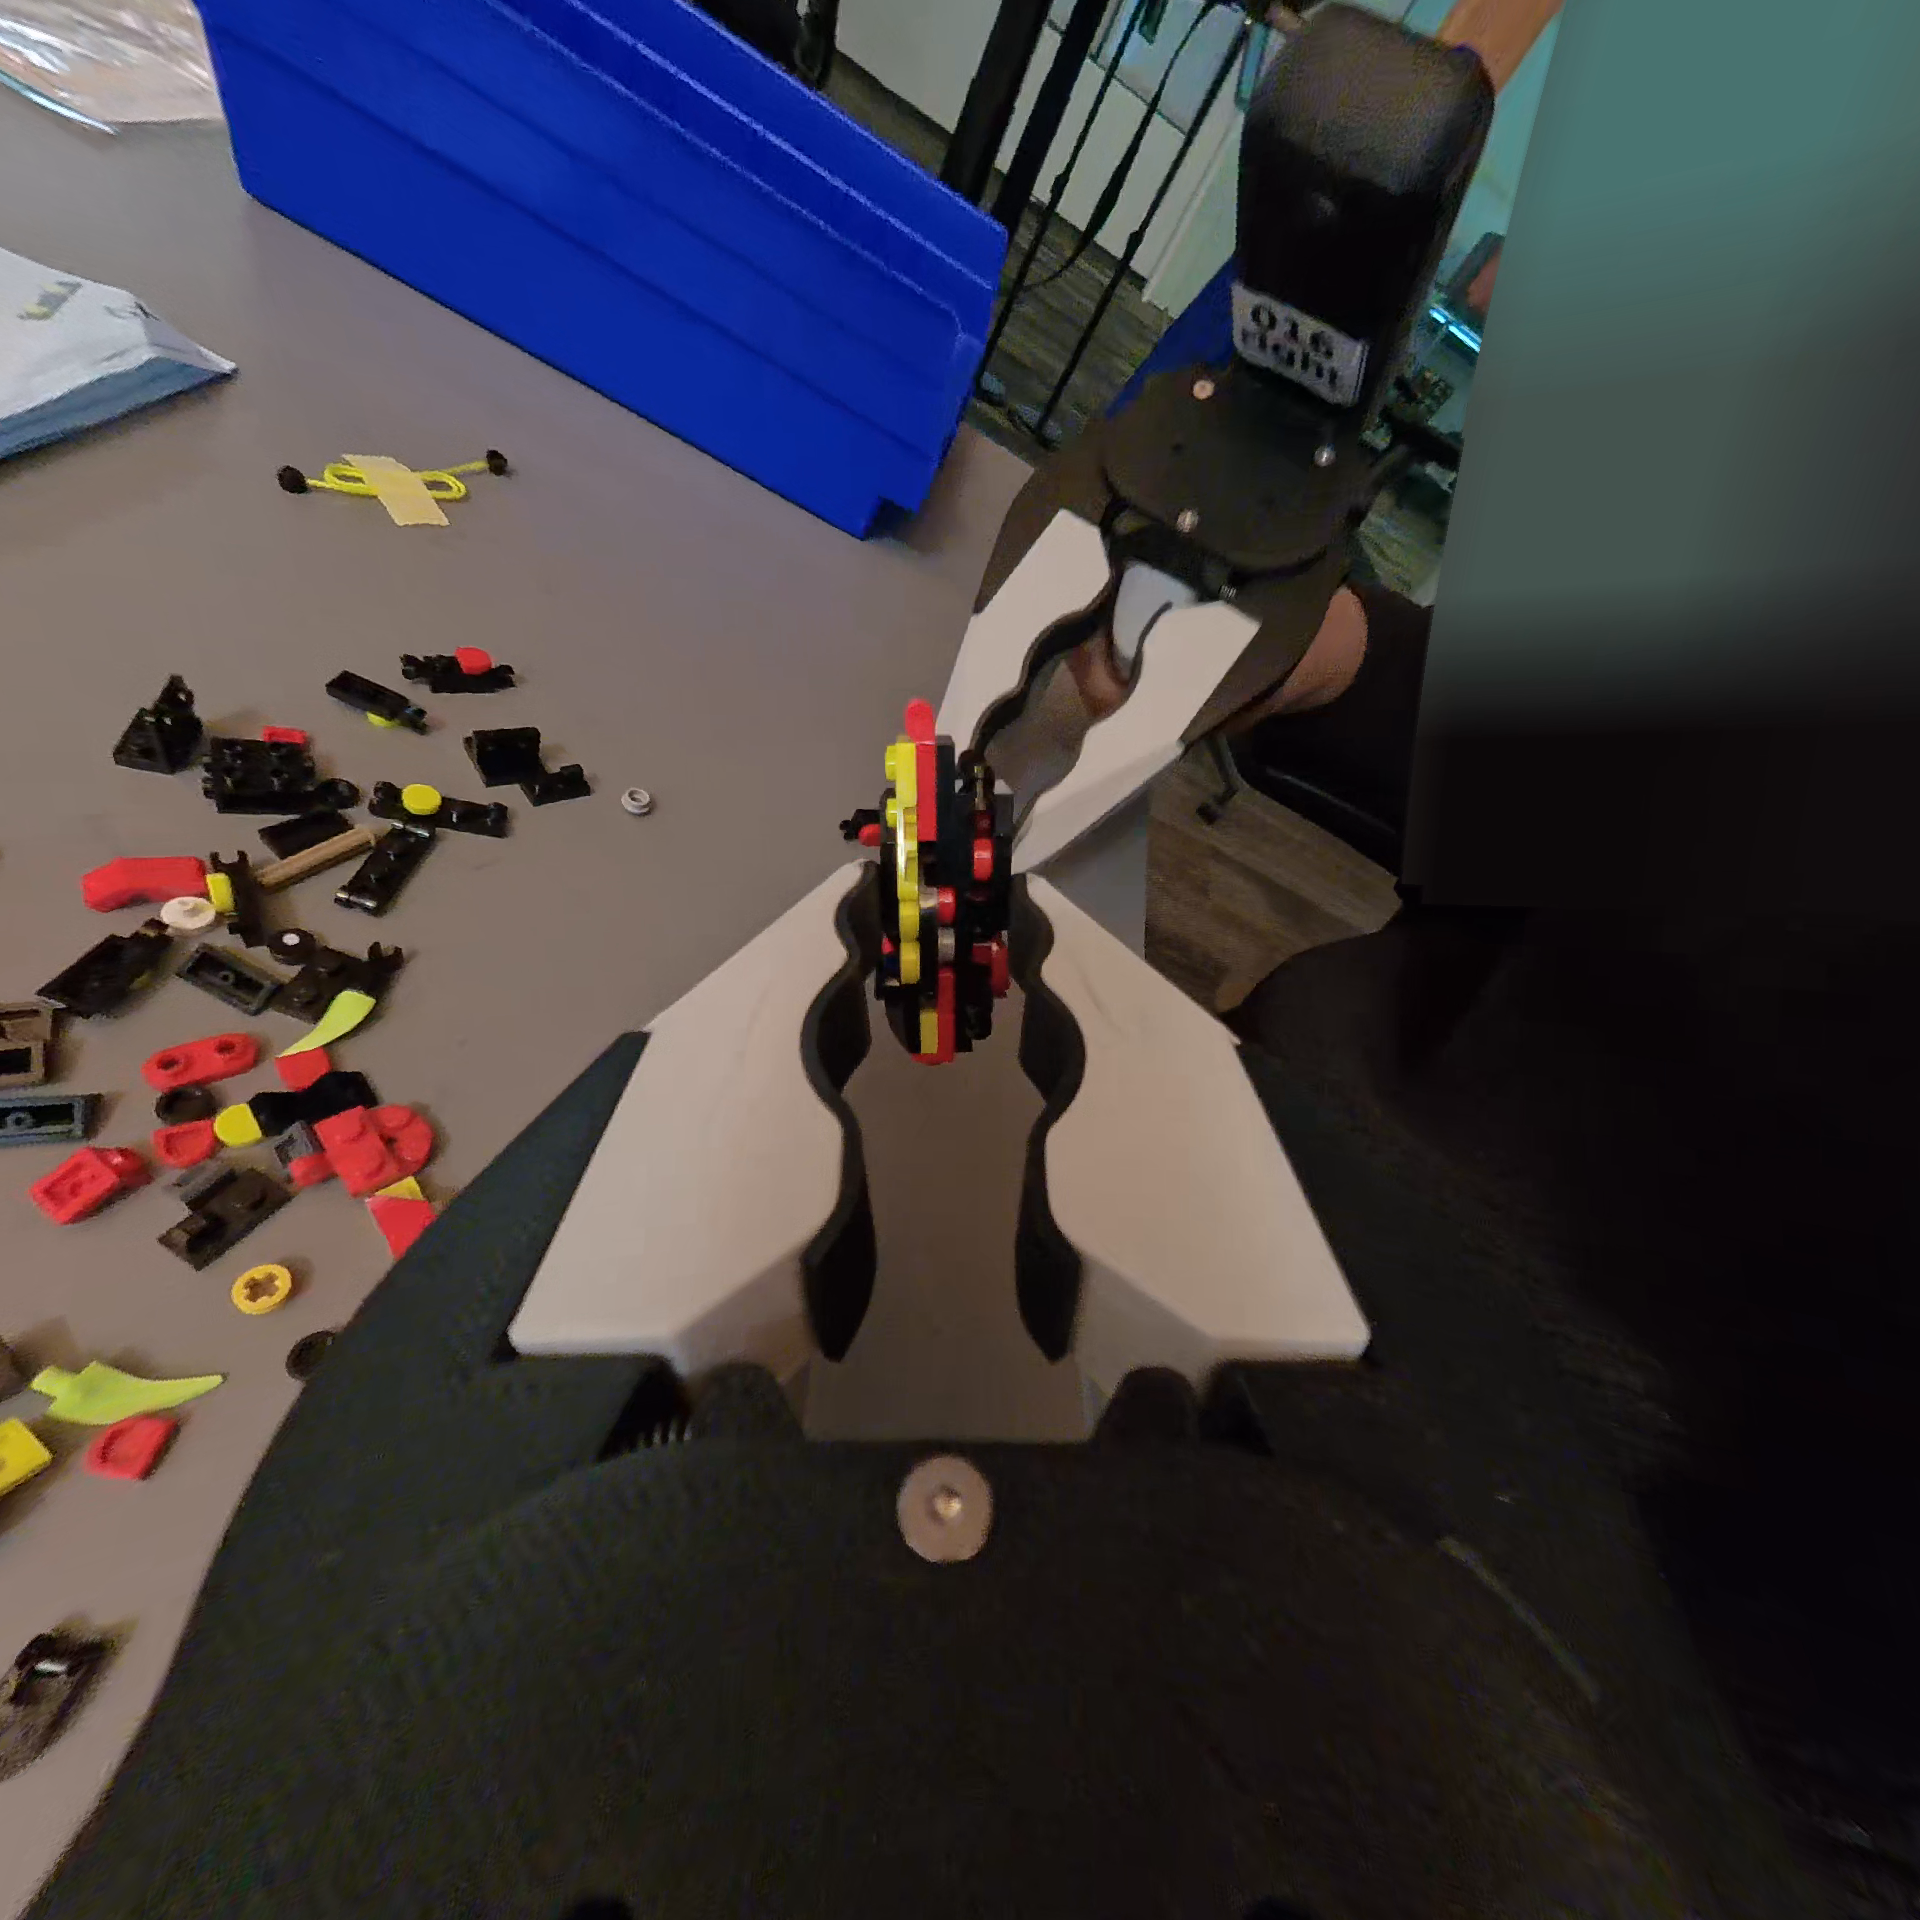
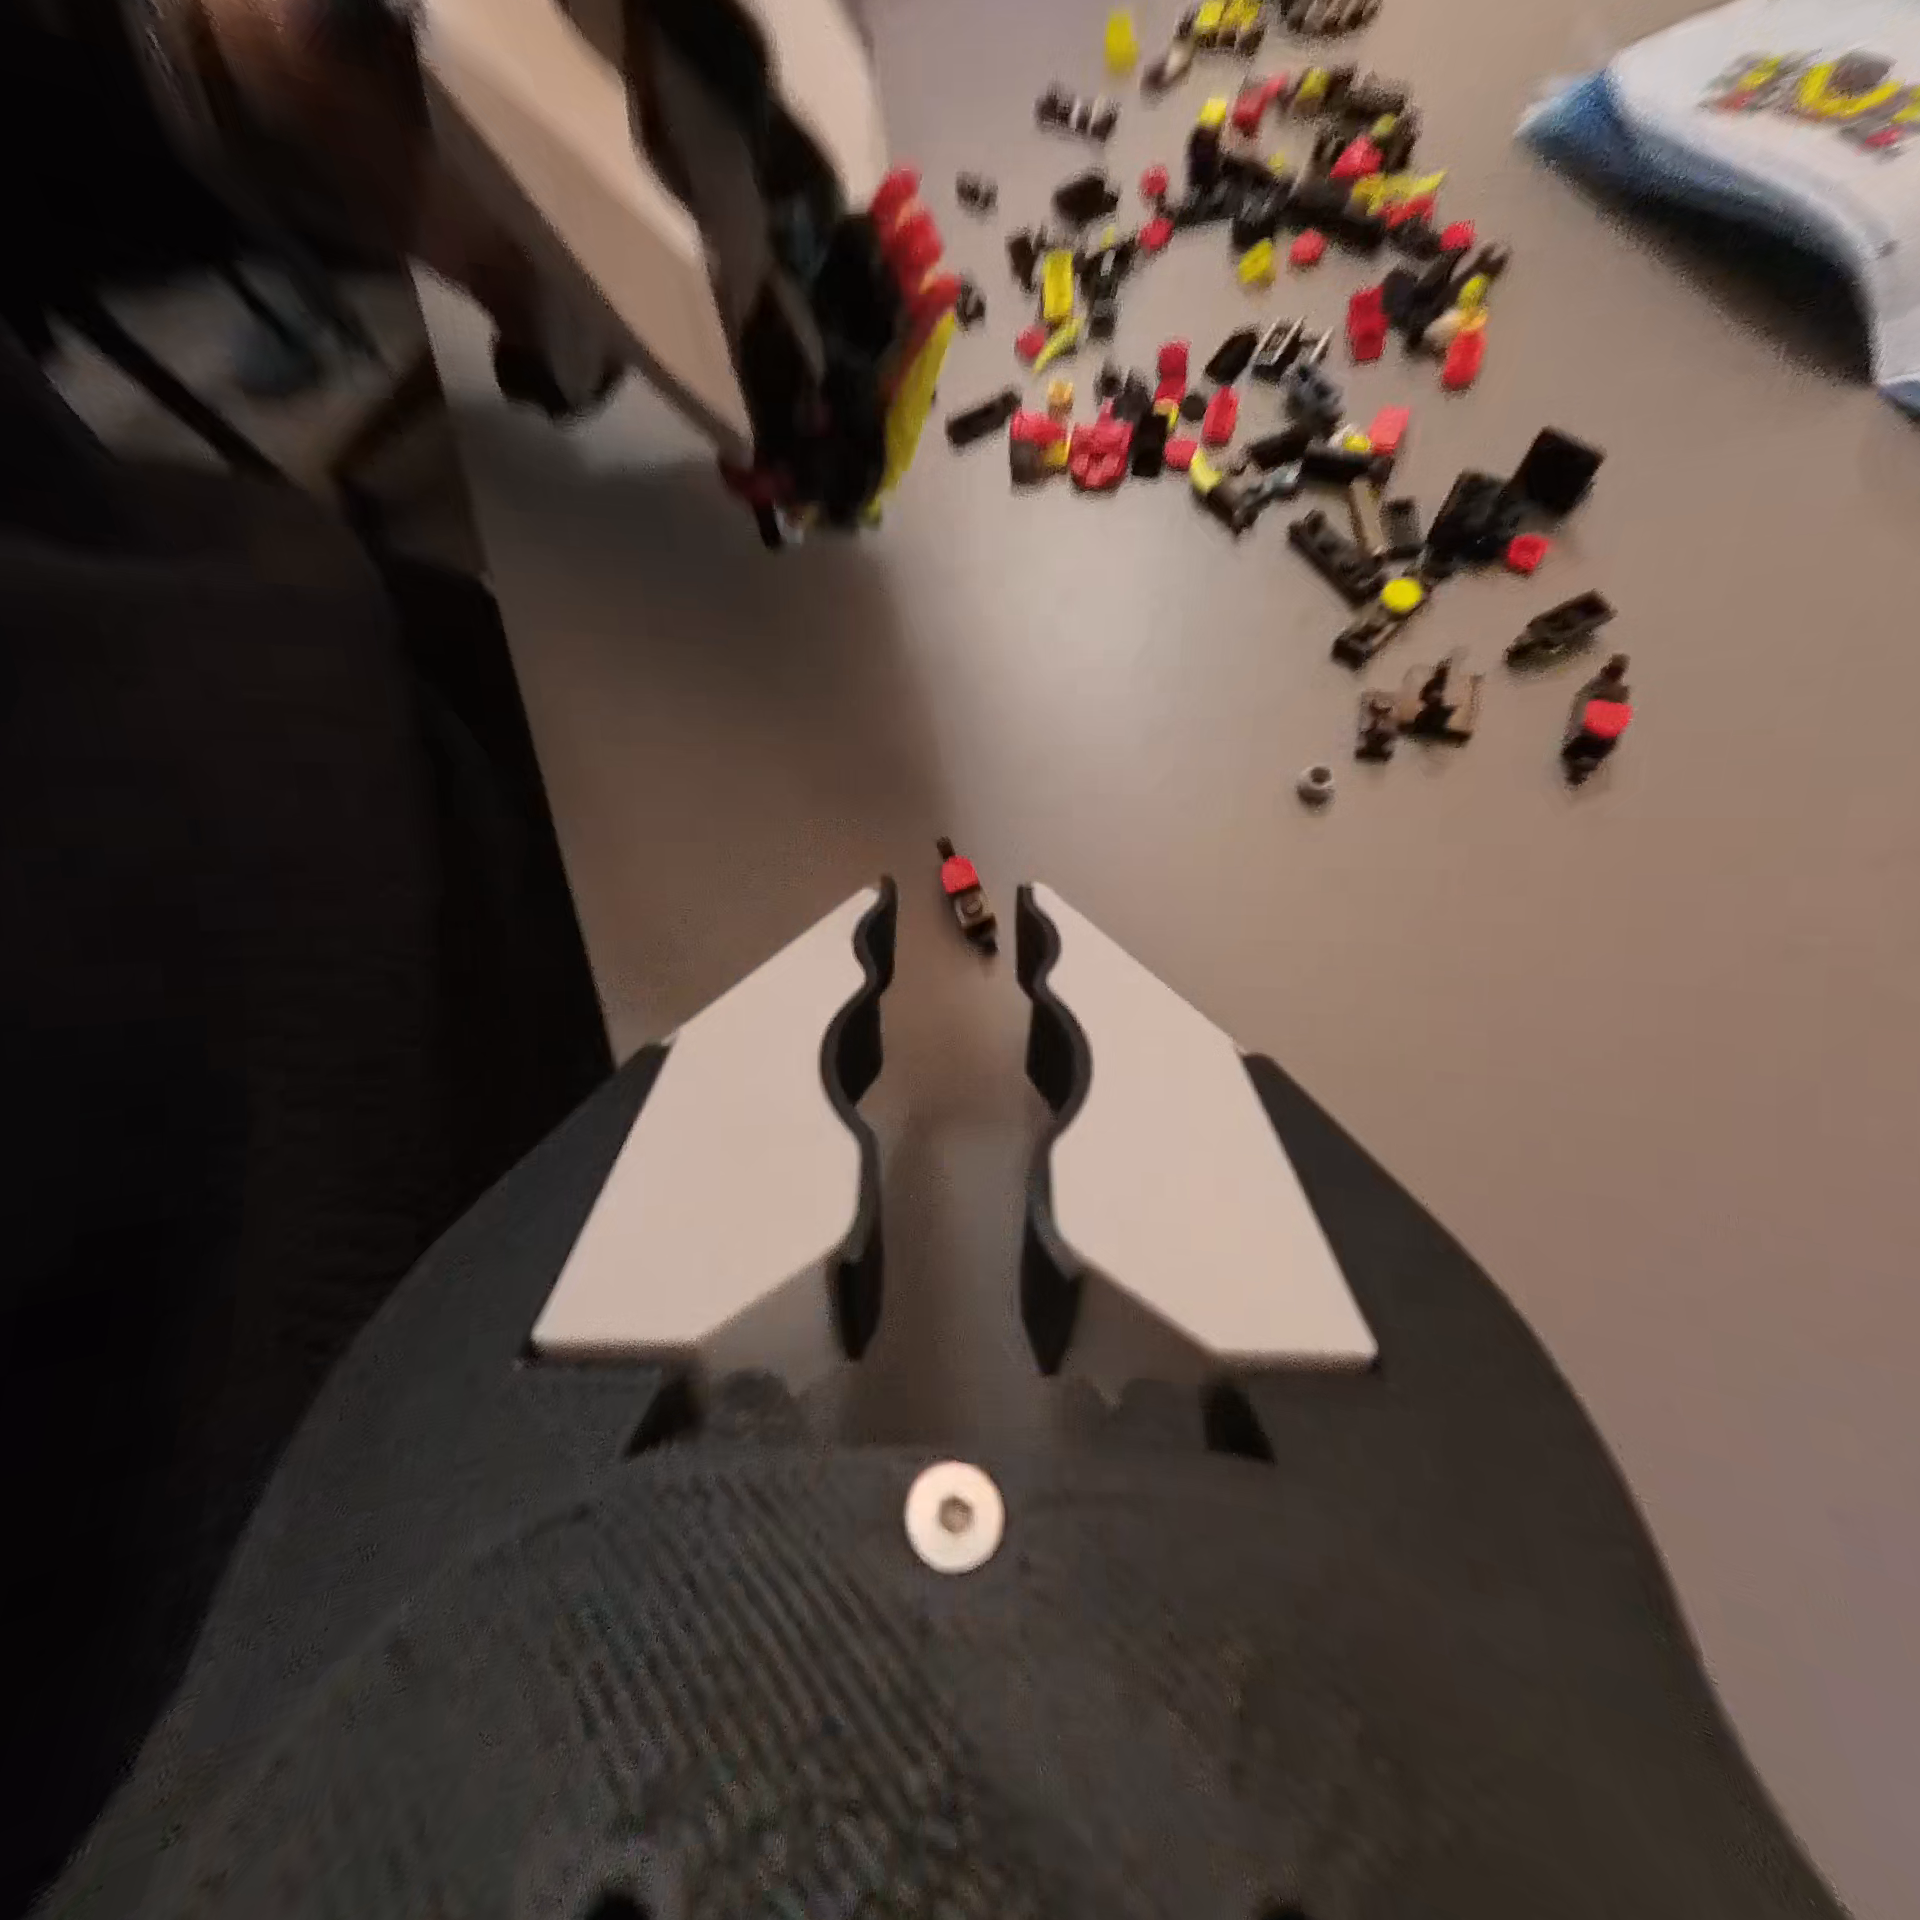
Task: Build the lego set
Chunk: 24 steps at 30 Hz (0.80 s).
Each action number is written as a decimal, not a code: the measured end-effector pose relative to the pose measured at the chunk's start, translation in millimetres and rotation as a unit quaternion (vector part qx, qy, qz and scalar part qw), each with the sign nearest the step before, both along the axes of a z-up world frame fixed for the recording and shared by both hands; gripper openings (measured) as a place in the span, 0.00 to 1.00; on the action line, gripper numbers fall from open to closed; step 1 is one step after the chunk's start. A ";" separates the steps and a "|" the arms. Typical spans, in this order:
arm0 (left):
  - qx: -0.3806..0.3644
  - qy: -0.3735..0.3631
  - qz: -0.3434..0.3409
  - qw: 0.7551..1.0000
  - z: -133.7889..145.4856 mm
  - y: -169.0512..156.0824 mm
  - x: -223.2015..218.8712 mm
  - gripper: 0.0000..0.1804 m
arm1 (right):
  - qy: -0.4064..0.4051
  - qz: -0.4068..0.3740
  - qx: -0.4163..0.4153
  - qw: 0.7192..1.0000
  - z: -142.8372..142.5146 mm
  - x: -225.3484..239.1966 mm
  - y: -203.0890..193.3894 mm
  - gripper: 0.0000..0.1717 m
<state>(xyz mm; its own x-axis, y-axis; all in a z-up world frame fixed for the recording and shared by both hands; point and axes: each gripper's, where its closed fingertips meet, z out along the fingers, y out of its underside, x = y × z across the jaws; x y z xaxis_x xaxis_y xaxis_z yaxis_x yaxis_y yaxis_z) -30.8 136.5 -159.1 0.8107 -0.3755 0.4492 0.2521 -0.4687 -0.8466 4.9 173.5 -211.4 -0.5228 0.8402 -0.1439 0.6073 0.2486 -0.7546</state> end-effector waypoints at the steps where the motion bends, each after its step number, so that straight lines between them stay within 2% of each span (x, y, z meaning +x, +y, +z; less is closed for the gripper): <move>1: -0.003 -0.007 -0.002 1.000 -1.1 0.1 0.0 0.12 | -0.009 0.011 0.017 1.000 -8.7 0.8 -1.0 0.12; 4: -0.011 -0.030 -0.001 0.999 -2.3 1.0 -1.5 0.13 | -0.036 0.022 0.009 0.999 -24.1 -0.2 -5.2 0.11; 11: -0.023 -0.039 -0.008 0.999 -7.7 0.2 -1.2 0.13 | -0.041 0.022 -0.017 0.999 -28.8 -9.5 -10.3 0.05; 13: -0.026 -0.041 -0.011 0.999 -8.8 -0.3 -0.2 0.13 | -0.038 0.019 -0.031 0.999 -24.1 -10.1 -12.1 0.04; 15: -0.027 -0.041 -0.012 0.999 -9.3 -0.8 -0.6 0.13 | -0.028 0.005 -0.099 0.995 -6.5 -14.1 -16.6 0.03; 17: -0.023 -0.037 -0.018 0.999 -8.8 -2.0 -0.7 0.14 | -0.048 -0.016 -0.224 0.973 18.1 -15.4 -22.0 0.03; 20: -0.006 -0.016 -0.033 0.999 -6.4 -5.1 0.3 0.13 | -0.089 -0.044 -0.401 0.910 49.3 -14.1 -22.4 0.03; 24: 0.033 0.041 -0.080 0.995 -2.8 -13.0 11.5 0.13 | -0.146 -0.045 -0.481 0.863 53.5 -4.2 -29.4 0.03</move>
<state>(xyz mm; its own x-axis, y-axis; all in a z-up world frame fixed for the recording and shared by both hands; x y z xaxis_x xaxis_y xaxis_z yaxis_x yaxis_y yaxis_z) -19.3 123.5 -161.9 0.7704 -0.5299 0.3547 0.1077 -0.4401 -0.8915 0.6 144.1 -157.9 -0.2852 0.2941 -0.9123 0.7913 -0.4648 -0.3972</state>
